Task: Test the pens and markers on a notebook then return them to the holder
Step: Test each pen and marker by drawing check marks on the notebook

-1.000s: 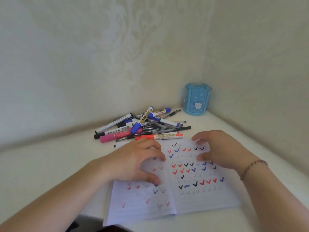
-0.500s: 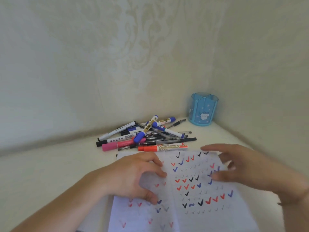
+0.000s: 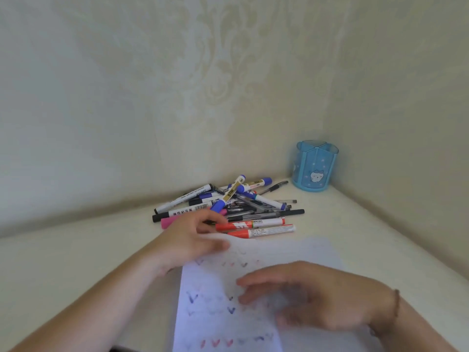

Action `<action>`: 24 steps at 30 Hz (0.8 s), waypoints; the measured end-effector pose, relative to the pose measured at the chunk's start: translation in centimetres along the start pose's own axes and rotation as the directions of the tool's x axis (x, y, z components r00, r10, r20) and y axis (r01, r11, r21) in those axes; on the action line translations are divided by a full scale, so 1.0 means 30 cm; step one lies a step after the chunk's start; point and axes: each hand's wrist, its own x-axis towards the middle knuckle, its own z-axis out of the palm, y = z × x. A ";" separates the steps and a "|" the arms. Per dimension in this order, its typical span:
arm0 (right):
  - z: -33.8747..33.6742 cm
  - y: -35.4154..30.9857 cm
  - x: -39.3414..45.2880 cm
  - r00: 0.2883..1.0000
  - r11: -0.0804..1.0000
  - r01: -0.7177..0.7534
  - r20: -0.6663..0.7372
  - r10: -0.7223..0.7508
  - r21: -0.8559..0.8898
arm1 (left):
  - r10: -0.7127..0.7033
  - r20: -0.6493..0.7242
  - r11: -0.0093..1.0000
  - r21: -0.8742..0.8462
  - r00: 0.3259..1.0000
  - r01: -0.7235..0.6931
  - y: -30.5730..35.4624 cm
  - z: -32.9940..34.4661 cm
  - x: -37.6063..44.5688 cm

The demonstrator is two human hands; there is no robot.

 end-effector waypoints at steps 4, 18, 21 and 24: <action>0.014 0.078 0.052 0.896 0.982 -0.023 -0.439 -0.063 -0.189 | 0.209 -0.006 0.888 0.421 0.978 -0.187 -0.041 0.006 -0.005; 0.020 0.074 0.157 0.900 0.859 -0.197 -0.435 -0.032 -0.472 | 0.515 -0.049 0.733 0.543 0.856 -0.410 -0.052 0.189 -0.013; -0.010 0.072 0.227 0.841 0.816 -0.330 -0.541 0.026 -0.474 | 0.520 -0.048 0.710 0.580 0.853 -0.400 -0.082 0.196 -0.008; 0.006 0.053 0.245 0.816 0.714 -0.433 -0.575 0.053 -0.550 | 0.510 -0.036 0.699 0.599 0.859 -0.390 -0.072 0.198 -0.007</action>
